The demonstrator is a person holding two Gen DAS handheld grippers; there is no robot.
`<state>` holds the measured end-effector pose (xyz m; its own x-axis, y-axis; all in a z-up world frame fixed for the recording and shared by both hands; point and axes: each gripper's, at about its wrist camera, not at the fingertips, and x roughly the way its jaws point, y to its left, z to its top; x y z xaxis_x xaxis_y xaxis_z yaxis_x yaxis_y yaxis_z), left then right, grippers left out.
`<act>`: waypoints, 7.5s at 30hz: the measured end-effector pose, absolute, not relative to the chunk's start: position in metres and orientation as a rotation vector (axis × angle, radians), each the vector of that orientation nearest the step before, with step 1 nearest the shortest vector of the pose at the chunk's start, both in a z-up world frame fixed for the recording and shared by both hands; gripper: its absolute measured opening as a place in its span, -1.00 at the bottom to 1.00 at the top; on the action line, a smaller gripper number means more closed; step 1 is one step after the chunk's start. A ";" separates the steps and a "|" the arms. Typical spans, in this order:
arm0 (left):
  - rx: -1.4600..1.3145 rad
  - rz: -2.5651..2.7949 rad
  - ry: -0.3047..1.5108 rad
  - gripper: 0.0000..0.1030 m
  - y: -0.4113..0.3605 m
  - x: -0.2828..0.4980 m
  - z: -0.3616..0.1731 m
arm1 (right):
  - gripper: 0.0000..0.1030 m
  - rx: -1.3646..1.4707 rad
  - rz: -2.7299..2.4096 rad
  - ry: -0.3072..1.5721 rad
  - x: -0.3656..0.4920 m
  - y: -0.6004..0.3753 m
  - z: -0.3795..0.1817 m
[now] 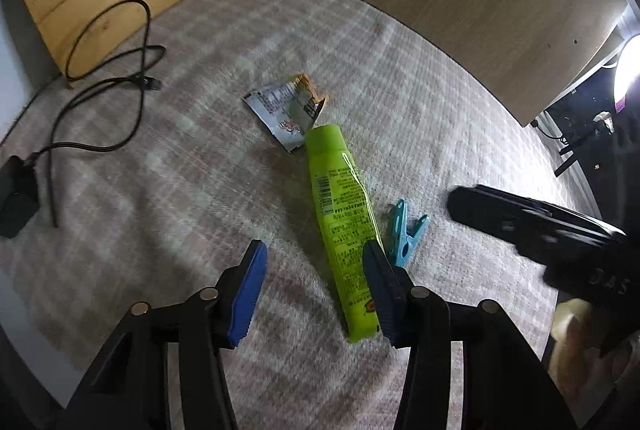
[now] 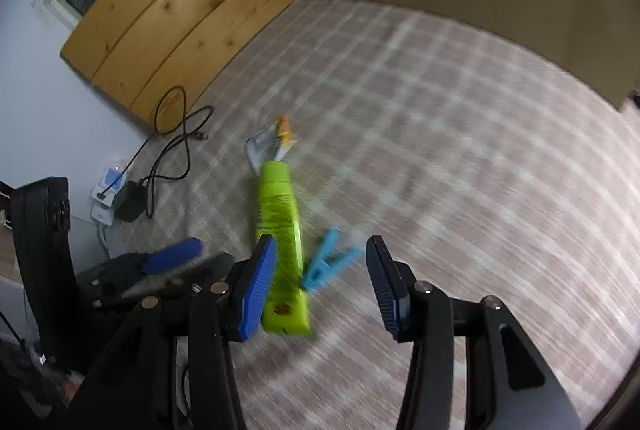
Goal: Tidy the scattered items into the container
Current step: 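Grasp the lime-green tube with the right gripper and lift it, then carry the lime-green tube with the right gripper into the black box and release, then move both open grippers back toward the snack packet and blue clothespin, then grasp the snack packet with the left gripper while the right grasps the blue clothespin, then carry snack packet and clothespin to the black box and release both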
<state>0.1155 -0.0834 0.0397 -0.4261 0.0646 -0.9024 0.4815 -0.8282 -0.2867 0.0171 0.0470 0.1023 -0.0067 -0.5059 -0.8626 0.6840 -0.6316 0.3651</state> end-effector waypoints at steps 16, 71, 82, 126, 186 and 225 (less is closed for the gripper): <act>1.539 -2.372 0.851 -0.31 -0.076 0.092 0.008 | -0.36 1.556 -1.539 0.164 0.001 -0.001 0.042; 1.774 -3.093 0.309 -0.35 0.353 -0.026 0.141 | -0.50 1.444 -2.208 -0.349 -0.037 0.437 0.187; 1.888 -3.195 0.121 -0.28 0.459 -0.023 0.154 | -0.49 1.462 -2.372 -0.472 -0.021 0.554 0.197; 1.623 -2.660 0.324 0.44 0.114 0.020 0.115 | 0.10 1.512 -2.331 -0.203 -0.015 0.381 0.159; 1.797 -2.385 0.196 -0.69 -0.120 -0.006 0.008 | -0.57 1.658 -2.249 0.272 0.062 0.034 0.052; 1.666 -2.826 0.156 -0.84 0.192 0.013 0.163 | -0.57 1.459 -2.485 -0.051 0.026 0.372 0.175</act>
